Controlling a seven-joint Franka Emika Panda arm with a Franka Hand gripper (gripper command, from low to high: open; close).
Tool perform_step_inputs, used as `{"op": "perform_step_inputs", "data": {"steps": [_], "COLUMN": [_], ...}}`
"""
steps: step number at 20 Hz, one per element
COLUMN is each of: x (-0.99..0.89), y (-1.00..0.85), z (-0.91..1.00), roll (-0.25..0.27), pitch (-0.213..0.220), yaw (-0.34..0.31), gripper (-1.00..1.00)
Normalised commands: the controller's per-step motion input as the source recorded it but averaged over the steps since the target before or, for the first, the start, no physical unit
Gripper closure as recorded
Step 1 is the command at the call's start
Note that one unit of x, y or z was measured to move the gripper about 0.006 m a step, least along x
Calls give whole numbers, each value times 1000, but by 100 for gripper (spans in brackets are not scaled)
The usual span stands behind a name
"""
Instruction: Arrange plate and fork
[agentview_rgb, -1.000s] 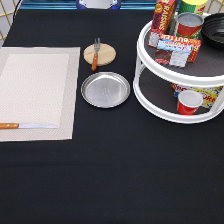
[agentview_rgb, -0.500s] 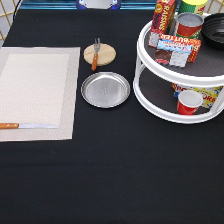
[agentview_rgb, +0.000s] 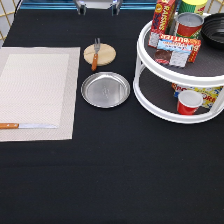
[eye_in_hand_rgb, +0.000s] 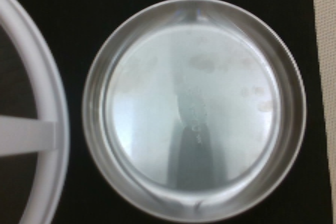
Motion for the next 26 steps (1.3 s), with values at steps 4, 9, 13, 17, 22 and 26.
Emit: {"op": "perform_step_inputs", "data": {"steps": [4, 9, 13, 17, 22, 26], "x": [793, 731, 674, 536, 361, 359], "y": [-243, -329, -318, -147, 10, 119], "z": [-255, -259, -238, -276, -325, -277], "roll": [108, 132, 126, 71, 5, 0], "pitch": [102, 80, 59, 52, 15, 3], "yaw": [40, 58, 55, 13, -4, 0], "gripper": [-100, -100, -100, -100, -100, -100]}}
